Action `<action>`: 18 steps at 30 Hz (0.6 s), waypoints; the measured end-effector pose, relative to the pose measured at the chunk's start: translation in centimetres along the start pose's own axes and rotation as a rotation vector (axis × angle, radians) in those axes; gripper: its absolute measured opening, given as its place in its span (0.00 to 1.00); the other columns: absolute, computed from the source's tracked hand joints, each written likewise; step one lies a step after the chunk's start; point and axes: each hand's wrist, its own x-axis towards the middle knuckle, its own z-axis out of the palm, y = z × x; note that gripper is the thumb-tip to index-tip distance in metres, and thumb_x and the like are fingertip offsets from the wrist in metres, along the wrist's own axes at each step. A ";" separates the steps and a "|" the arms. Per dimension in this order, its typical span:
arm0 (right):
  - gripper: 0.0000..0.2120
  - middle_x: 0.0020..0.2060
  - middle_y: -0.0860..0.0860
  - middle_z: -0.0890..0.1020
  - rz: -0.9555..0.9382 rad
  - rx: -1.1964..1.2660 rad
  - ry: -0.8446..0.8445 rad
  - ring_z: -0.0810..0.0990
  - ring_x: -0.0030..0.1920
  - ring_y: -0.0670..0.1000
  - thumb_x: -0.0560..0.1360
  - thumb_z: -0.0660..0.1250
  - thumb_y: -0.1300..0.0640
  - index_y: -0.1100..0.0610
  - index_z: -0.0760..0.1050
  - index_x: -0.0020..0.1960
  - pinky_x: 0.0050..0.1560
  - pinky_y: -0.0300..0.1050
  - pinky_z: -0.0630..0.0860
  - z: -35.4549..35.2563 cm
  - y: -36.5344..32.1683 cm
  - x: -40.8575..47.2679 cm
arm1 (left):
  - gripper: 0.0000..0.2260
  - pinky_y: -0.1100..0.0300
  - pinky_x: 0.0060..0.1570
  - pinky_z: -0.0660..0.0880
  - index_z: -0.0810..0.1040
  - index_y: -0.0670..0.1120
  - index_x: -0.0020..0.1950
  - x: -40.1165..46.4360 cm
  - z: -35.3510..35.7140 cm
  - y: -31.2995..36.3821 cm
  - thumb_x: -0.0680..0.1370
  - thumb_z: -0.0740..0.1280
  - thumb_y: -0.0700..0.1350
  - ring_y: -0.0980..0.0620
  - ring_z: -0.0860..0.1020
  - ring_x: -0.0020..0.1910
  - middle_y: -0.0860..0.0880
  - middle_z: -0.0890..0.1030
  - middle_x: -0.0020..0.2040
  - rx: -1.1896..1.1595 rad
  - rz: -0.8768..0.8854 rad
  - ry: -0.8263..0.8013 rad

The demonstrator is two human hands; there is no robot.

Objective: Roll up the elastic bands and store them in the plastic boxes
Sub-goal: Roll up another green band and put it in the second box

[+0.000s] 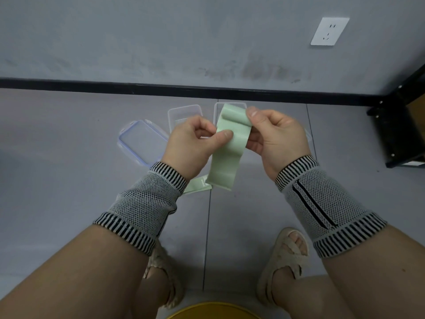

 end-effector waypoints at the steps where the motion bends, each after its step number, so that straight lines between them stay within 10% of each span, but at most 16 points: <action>1: 0.06 0.39 0.57 0.84 0.005 0.012 -0.005 0.84 0.39 0.54 0.76 0.67 0.58 0.61 0.77 0.43 0.39 0.46 0.81 0.0 -0.1 0.0 | 0.11 0.60 0.38 0.74 0.73 0.47 0.37 0.0 0.1 0.0 0.69 0.76 0.45 0.55 0.74 0.33 0.51 0.77 0.34 0.003 -0.013 0.001; 18: 0.06 0.42 0.59 0.84 -0.056 -0.206 -0.052 0.84 0.43 0.59 0.75 0.68 0.56 0.58 0.77 0.42 0.47 0.57 0.82 -0.4 0.3 0.2 | 0.09 0.40 0.47 0.74 0.73 0.47 0.33 -0.1 -0.5 1.1 0.67 0.70 0.49 0.46 0.71 0.38 0.42 0.72 0.36 -0.052 -0.030 0.013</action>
